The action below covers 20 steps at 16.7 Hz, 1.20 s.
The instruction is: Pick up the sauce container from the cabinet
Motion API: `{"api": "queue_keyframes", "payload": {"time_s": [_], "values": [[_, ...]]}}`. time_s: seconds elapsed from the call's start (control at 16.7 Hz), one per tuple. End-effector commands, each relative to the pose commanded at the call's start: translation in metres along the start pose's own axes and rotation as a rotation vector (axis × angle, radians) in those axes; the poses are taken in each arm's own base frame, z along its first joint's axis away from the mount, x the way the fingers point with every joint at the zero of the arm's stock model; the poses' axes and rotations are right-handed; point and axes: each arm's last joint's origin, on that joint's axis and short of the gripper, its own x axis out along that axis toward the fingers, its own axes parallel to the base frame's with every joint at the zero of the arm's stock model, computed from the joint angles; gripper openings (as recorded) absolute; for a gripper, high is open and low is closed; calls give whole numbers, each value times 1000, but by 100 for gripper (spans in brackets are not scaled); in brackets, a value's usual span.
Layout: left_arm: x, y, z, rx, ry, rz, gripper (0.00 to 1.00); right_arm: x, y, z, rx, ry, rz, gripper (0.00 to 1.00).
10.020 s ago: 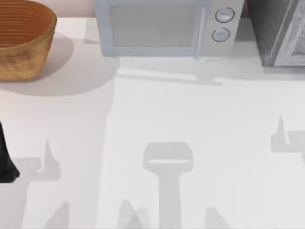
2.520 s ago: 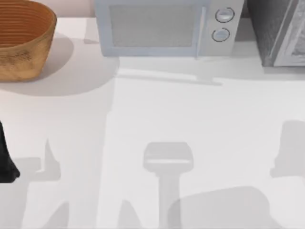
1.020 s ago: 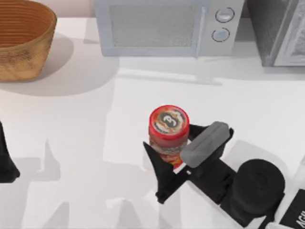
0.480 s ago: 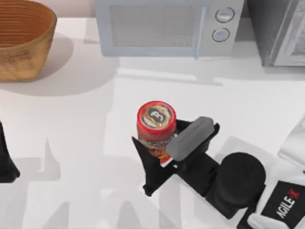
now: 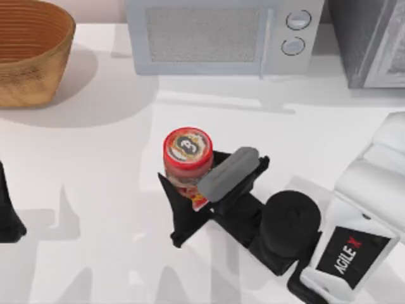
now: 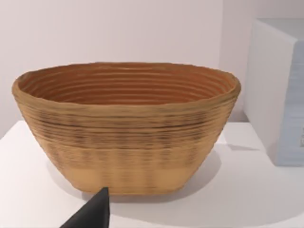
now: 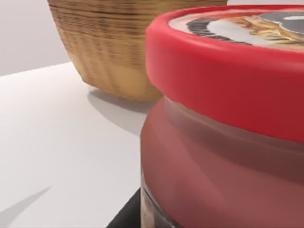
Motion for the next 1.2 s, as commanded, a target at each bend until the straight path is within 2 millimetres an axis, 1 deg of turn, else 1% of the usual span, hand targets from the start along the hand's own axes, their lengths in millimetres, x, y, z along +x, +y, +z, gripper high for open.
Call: {"api": "queue_keyframes", "payload": {"time_s": [0.06, 0.84, 0.9, 1.2], "values": [[0, 0, 0, 0, 0, 0, 100, 0, 0, 0, 0, 0, 0, 0], [0, 0, 0, 0, 0, 0, 100, 0, 0, 0, 0, 0, 0, 98], [0, 0, 0, 0, 0, 0, 100, 0, 0, 0, 0, 0, 0, 100], [0, 0, 0, 0, 0, 0, 100, 0, 0, 0, 0, 0, 0, 100]]}}
